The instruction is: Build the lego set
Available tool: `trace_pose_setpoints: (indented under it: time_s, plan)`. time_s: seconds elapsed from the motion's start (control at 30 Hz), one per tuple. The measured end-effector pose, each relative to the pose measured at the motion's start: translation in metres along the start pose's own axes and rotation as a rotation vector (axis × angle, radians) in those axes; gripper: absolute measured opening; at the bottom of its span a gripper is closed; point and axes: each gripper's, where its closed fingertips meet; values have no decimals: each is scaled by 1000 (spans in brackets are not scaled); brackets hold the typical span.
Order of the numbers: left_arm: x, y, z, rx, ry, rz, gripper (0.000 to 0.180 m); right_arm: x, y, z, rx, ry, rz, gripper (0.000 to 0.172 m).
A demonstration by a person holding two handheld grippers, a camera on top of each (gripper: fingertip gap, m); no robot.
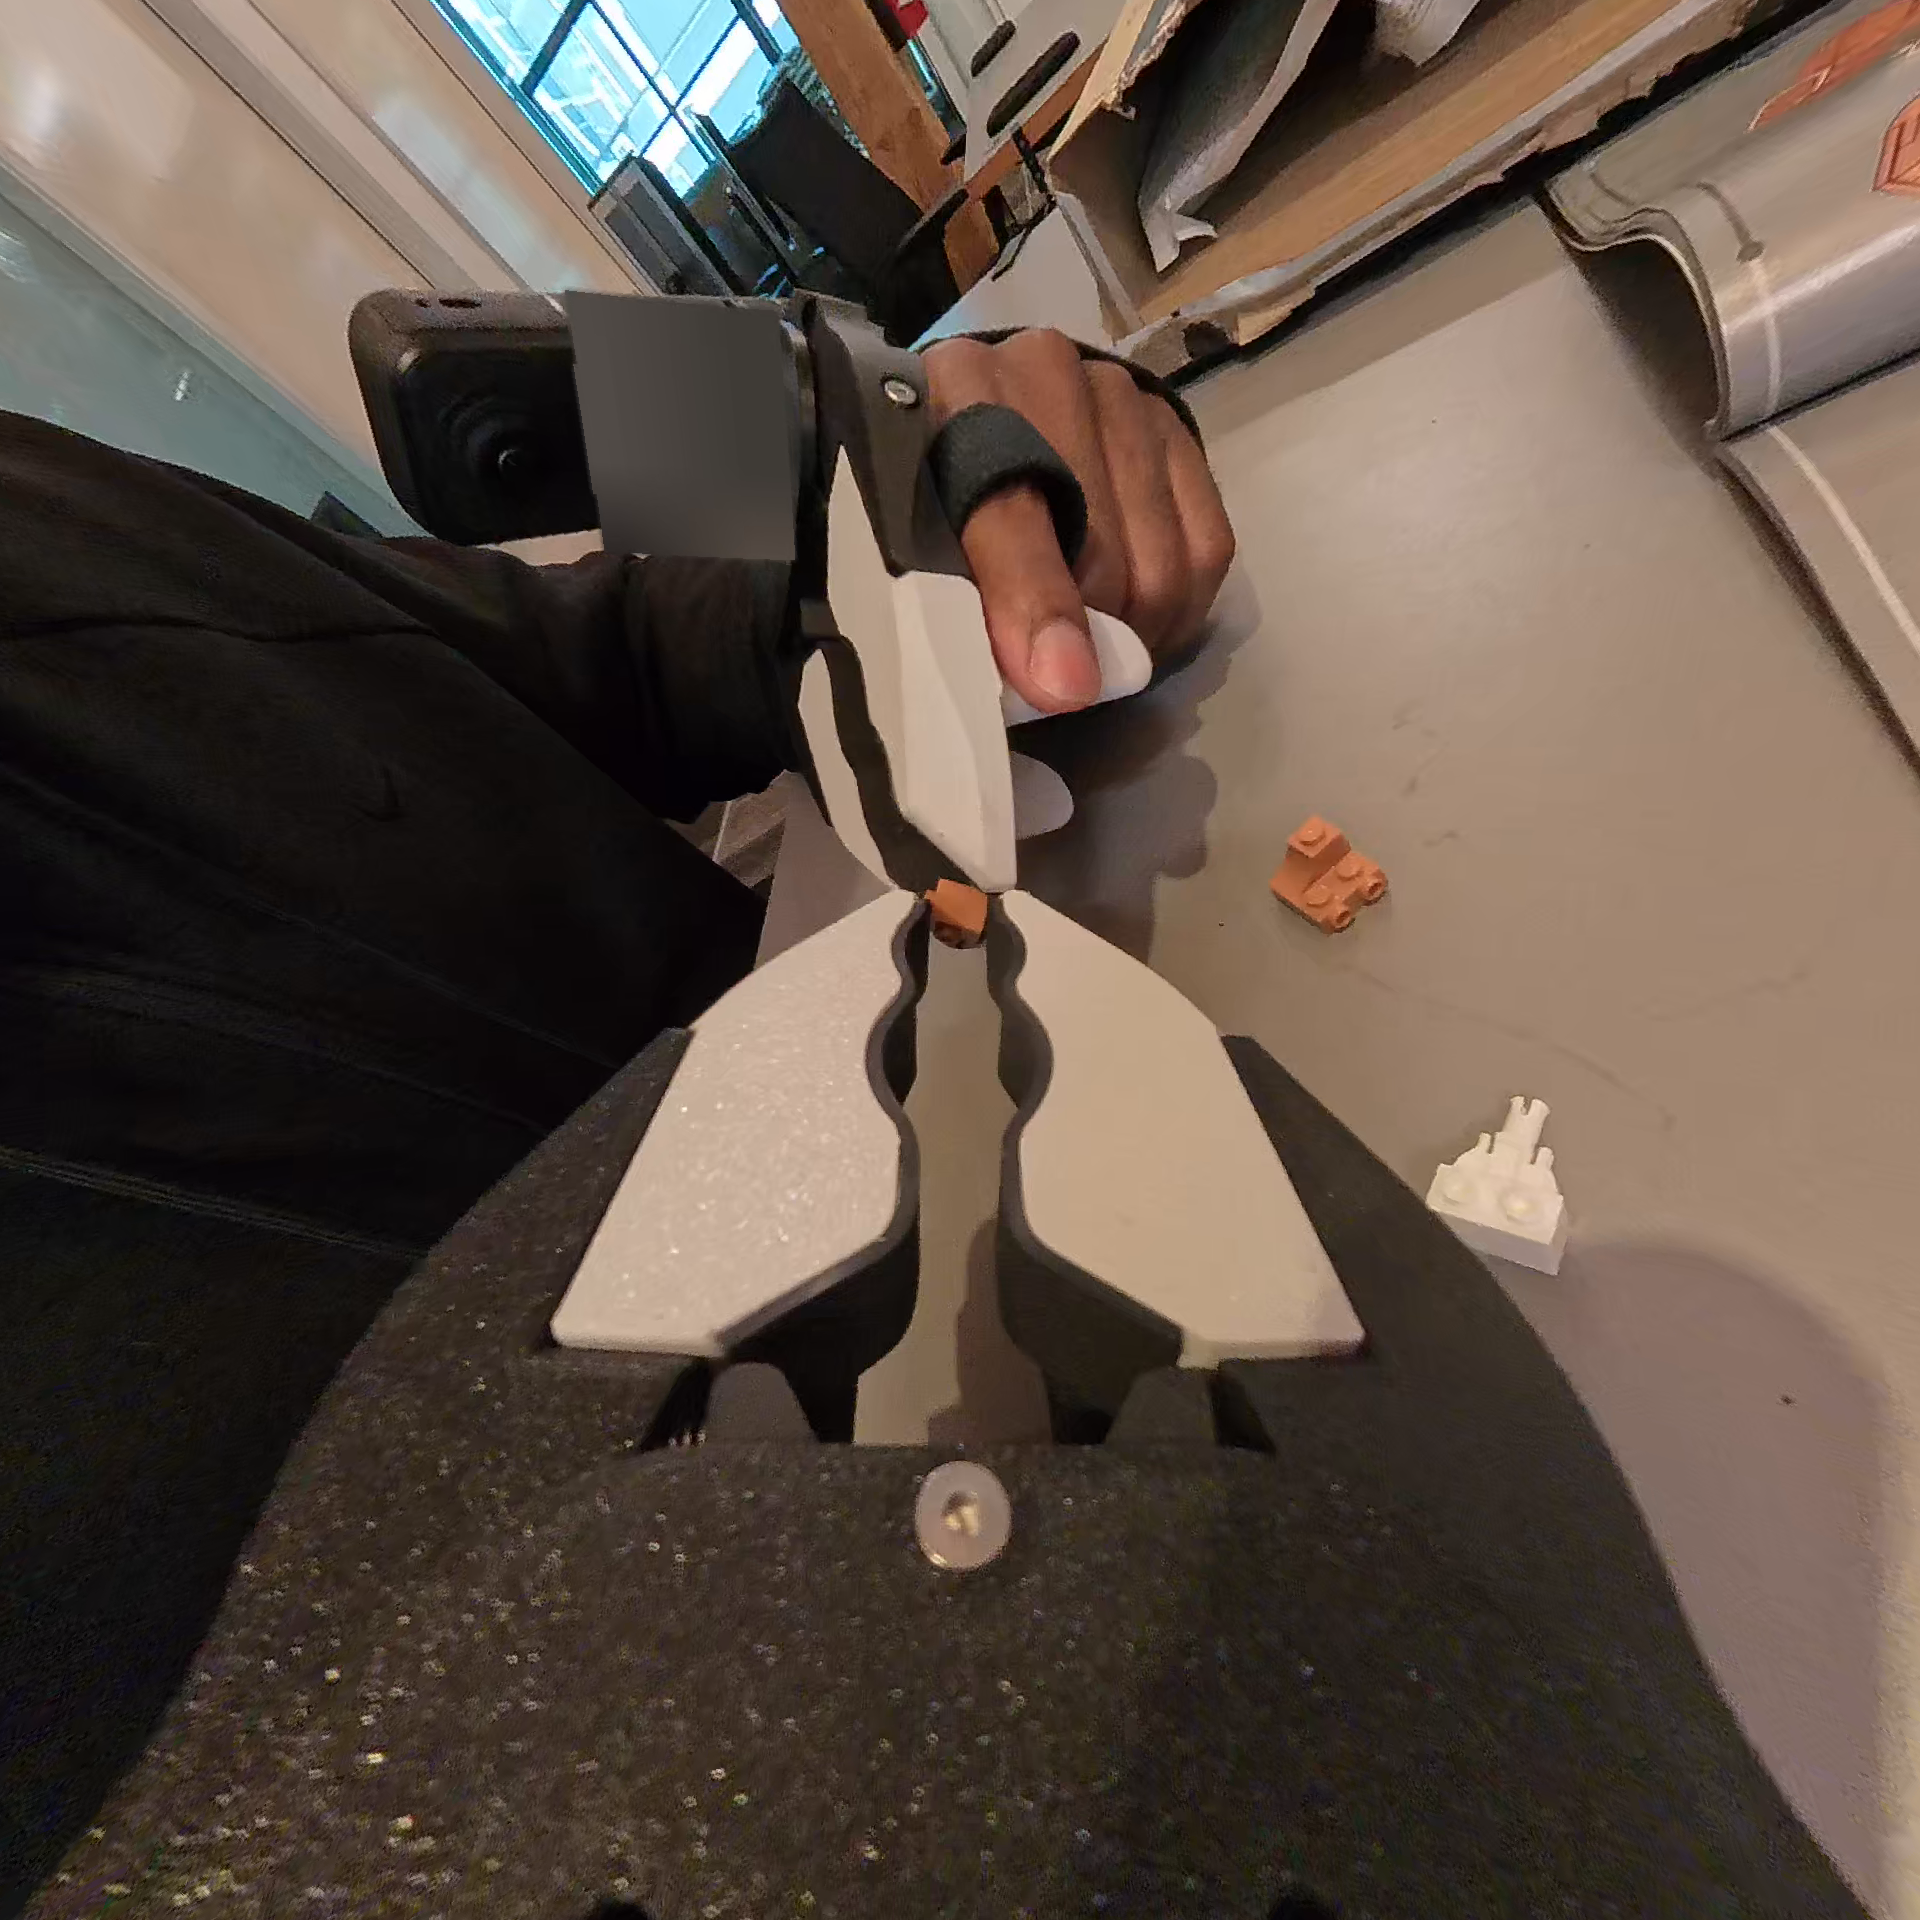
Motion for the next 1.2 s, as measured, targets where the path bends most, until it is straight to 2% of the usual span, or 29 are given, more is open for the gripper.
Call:
trace_pose_setpoints:
  time_s: [0.27,0.43,0.57,0.83,0.97,1.2]
  plan:
    - [-4,-1,3,-18,-49,-4,10,4,0,-2,4,-33,42,10]
    - [-4,-2,-1,22,27,-39,8,1,-1,-4,19,-28,22,11]
    - [0,-3,-9,94,157,-54,8,-10,4,-7,68,108,-98,16]
    - [4,0,-16,144,439,-119,8,-14,5,-4,127,458,-265,12]
    - [3,0,-18,161,475,-128,8,-12,1,-4,138,529,-285,10]
    - [-3,-1,-17,173,465,-158,8,-13,-2,-9,152,518,-274,5]
Point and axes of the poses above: each gripper's, where its closed fingertips meet, y back along the fingers, z out of its top, x = y × z across the jaws, and after that the axes turned 13 degrees about y, right-handed
